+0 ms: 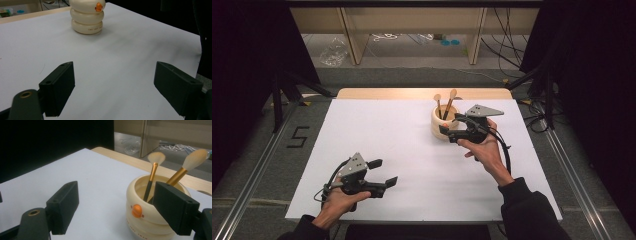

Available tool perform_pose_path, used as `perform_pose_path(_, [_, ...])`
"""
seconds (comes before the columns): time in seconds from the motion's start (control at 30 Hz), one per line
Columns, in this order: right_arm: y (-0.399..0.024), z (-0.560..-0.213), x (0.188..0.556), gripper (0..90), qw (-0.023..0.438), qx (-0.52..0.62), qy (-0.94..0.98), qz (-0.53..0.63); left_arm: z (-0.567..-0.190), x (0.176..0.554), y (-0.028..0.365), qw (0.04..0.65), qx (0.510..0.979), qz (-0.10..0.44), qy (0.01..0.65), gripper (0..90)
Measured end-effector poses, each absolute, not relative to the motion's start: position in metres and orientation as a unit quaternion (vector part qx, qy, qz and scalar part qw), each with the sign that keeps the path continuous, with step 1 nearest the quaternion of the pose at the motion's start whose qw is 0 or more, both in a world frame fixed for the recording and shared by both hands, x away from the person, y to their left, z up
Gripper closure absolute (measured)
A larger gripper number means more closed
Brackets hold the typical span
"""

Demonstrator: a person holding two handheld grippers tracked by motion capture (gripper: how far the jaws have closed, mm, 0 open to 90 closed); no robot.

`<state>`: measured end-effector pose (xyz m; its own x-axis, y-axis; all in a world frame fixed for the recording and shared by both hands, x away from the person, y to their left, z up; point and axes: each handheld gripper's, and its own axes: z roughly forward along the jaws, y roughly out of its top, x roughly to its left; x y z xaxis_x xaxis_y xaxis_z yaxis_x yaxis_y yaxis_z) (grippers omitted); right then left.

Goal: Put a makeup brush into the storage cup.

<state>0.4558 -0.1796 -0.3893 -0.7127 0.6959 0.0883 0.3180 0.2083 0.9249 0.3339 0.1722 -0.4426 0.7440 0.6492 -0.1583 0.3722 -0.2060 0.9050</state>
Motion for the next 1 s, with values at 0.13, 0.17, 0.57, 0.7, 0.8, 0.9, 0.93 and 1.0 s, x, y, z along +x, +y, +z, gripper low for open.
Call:
perform_pose_path(0.13, [-0.179,-0.388,0.452,21.6,0.172,0.333,0.756,0.537,-0.442,0.333,0.172,0.535,0.764,0.131,0.334,16.9])
perform_pose_path(0.17, [-0.18,-0.388,0.45,21.5,0.169,0.332,0.756,0.539,-0.442,0.333,0.172,0.534,0.766,0.132,0.334,16.9])
perform_pose_path(0.57, [-0.177,-0.391,0.428,17.1,0.163,0.318,0.758,0.546,-0.441,0.331,0.174,0.538,0.763,0.134,0.331,16.9])
perform_pose_path(0.7, [-0.176,-0.39,0.42,16.4,0.168,0.314,0.757,0.548,-0.442,0.331,0.174,0.539,0.764,0.134,0.329,16.9])
perform_pose_path(0.8, [-0.176,-0.39,0.414,16.4,0.168,0.314,0.755,0.55,-0.442,0.331,0.174,0.54,0.762,0.134,0.333,16.9])
perform_pose_path(0.9, [-0.175,-0.391,0.409,16.1,0.165,0.311,0.757,0.551,-0.442,0.331,0.174,0.538,0.764,0.134,0.331,16.8])
perform_pose_path(0.93, [-0.174,-0.39,0.407,16.3,0.166,0.312,0.758,0.549,-0.442,0.331,0.174,0.537,0.765,0.135,0.329,16.9])
perform_pose_path(1.0, [-0.174,-0.392,0.404,16.3,0.164,0.309,0.756,0.552,-0.442,0.331,0.174,0.538,0.764,0.135,0.33,16.9])
